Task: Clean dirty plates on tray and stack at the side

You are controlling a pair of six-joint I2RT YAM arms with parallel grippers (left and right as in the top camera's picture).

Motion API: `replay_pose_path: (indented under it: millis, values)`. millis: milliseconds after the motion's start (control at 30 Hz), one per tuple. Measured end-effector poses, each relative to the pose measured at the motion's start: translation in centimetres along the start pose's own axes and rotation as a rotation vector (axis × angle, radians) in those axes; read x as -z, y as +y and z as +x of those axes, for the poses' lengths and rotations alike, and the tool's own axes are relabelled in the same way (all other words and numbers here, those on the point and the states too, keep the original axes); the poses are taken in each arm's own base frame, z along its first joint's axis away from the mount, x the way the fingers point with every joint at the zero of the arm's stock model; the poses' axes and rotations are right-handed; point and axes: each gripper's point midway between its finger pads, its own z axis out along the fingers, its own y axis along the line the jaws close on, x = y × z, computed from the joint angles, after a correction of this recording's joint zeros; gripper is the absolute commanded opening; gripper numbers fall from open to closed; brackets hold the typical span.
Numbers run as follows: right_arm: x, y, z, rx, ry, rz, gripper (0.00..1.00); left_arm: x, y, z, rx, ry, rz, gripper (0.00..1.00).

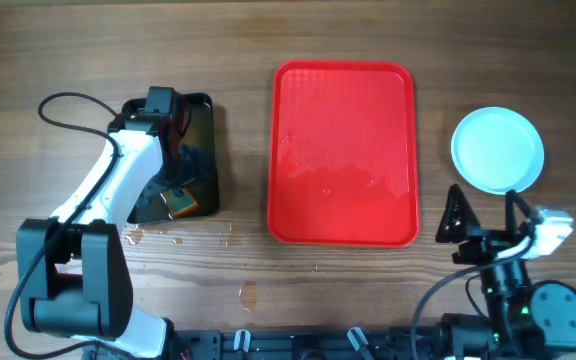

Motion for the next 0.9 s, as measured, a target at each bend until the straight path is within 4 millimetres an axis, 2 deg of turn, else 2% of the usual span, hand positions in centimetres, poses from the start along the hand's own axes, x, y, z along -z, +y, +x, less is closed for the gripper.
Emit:
replay_pose_path:
  millis: [200, 367, 667, 900]
  values:
    - [-1.1, -0.5, 1.1, 0.063, -0.093, -0.025, 1.0, 0.0, 0.0, 0.0, 0.0, 0.0, 0.0, 1.0]
    - [-2.5, -0.6, 3.0, 0.07, -0.102, -0.054, 1.0, 0.0, 0.0, 0.0, 0.0, 0.0, 0.0, 1.0]
    - [-4.7, -1.4, 8.5, 0.071, -0.059, -0.085, 1.0, 0.0, 0.0, 0.0, 0.0, 0.0, 0.0, 1.0]
    - [-4.7, -1.5, 8.5, 0.075, -0.065, -0.083, 1.0, 0.0, 0.0, 0.0, 0.0, 0.0, 0.0, 1.0]
